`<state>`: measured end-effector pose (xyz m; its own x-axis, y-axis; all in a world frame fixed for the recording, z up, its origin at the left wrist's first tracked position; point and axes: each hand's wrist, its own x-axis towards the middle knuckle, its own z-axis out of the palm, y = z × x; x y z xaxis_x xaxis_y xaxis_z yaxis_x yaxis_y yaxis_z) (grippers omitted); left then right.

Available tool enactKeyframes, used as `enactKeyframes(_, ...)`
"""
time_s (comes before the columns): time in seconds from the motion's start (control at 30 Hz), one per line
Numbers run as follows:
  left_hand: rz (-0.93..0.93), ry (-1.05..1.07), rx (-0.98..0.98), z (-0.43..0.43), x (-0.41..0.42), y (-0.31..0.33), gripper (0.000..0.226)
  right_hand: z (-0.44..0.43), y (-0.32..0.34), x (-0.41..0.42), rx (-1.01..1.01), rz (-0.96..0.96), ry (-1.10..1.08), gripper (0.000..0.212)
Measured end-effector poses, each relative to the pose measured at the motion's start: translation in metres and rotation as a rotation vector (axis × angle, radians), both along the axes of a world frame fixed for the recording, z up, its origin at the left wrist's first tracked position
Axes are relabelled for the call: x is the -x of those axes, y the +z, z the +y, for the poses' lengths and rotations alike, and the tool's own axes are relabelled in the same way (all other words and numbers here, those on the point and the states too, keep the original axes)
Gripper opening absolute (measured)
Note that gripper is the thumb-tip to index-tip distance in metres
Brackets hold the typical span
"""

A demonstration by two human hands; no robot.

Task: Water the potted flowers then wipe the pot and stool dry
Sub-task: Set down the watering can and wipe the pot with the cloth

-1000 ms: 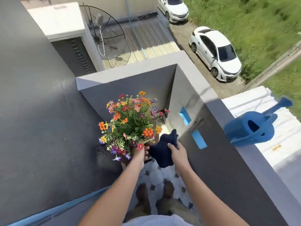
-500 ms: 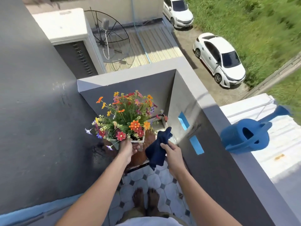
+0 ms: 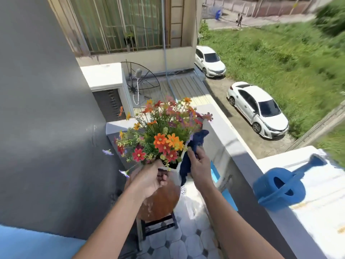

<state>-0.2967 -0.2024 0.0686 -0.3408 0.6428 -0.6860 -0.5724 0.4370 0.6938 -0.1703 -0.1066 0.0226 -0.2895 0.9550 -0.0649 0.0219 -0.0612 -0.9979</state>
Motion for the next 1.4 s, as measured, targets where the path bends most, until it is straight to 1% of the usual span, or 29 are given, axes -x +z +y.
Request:
enactKeyframes(0.1,-0.011,-0.050,-0.067,0.003,0.001,0.022,0.027,0.026,0.023,0.012,-0.093,-0.006,-0.106,0.030)
enactKeyframes(0.2,0.015,-0.050,-0.110,0.007,0.007,0.034,0.027,0.040,0.029,0.024,-0.058,-0.041,-0.168,0.027)
enactKeyframes(0.27,0.039,-0.029,-0.121,0.010,0.014,0.039,0.028,0.030,0.027,0.032,-0.028,-0.063,-0.149,0.020)
enactKeyframes(0.33,0.039,0.010,-0.126,0.013,0.022,0.042,0.027,0.010,0.027,0.035,-0.099,-0.093,-0.108,0.018)
enactKeyframes(0.4,0.039,0.039,-0.125,0.015,0.031,0.043,0.028,-0.008,0.023,0.035,-0.187,-0.095,-0.057,0.025)
enactKeyframes(0.47,0.032,0.061,-0.118,0.016,0.038,0.042,0.028,-0.026,0.019,0.035,-0.208,-0.085,0.016,0.028)
enactKeyframes(0.53,0.021,0.086,-0.110,0.014,0.041,0.039,0.028,-0.040,0.016,0.035,-0.223,-0.099,0.054,0.038)
enactKeyframes(0.6,0.009,0.105,-0.108,0.011,0.040,0.035,0.028,-0.045,0.012,0.035,-0.219,-0.097,0.045,0.045)
enactKeyframes(0.67,-0.012,0.116,-0.113,0.008,0.038,0.033,0.029,-0.042,0.016,0.038,-0.210,-0.075,0.050,0.046)
enactKeyframes(0.77,-0.016,0.118,-0.122,0.004,0.038,0.040,0.029,-0.036,0.032,0.043,-0.252,-0.034,0.059,0.053)
enactKeyframes(0.83,-0.003,0.107,-0.135,0.003,0.040,0.045,0.028,-0.029,0.037,0.047,-0.291,-0.033,0.037,0.051)
enactKeyframes(0.93,0.011,0.050,-0.151,0.001,0.042,0.050,0.026,-0.005,0.035,0.054,-0.280,-0.052,-0.035,0.033)
enactKeyframes(1.0,0.008,0.022,-0.171,-0.001,0.042,0.053,0.027,0.017,0.036,0.059,-0.270,-0.083,-0.083,0.030)
enactKeyframes(1.03,0.008,0.016,-0.184,-0.003,0.041,0.055,0.028,0.025,0.036,0.060,-0.260,-0.104,-0.103,0.026)
enactKeyframes(1.1,-0.008,0.013,-0.214,-0.005,0.040,0.060,0.036,0.035,0.036,0.061,-0.234,-0.124,-0.123,0.010)
enactKeyframes(1.17,-0.027,0.007,-0.243,-0.007,0.041,0.061,0.055,0.037,0.032,0.060,-0.187,-0.151,-0.135,0.016)
enactKeyframes(1.2,-0.033,0.006,-0.250,-0.008,0.042,0.062,0.057,0.034,0.029,0.059,-0.193,-0.166,-0.146,0.026)
enactKeyframes(1.23,-0.033,0.002,-0.255,-0.008,0.043,0.062,0.055,0.030,0.023,0.059,-0.206,-0.184,-0.151,0.036)
enactKeyframes(1.27,-0.026,-0.002,-0.261,-0.008,0.044,0.063,0.055,0.024,0.018,0.059,-0.209,-0.201,-0.148,0.041)
enactKeyframes(1.33,0.000,-0.012,-0.270,-0.007,0.046,0.063,0.066,0.011,0.005,0.060,-0.217,-0.224,-0.115,0.043)
enactKeyframes(1.4,0.008,0.012,-0.262,-0.004,0.047,0.060,0.064,0.002,-0.005,0.060,-0.220,-0.207,-0.063,0.035)
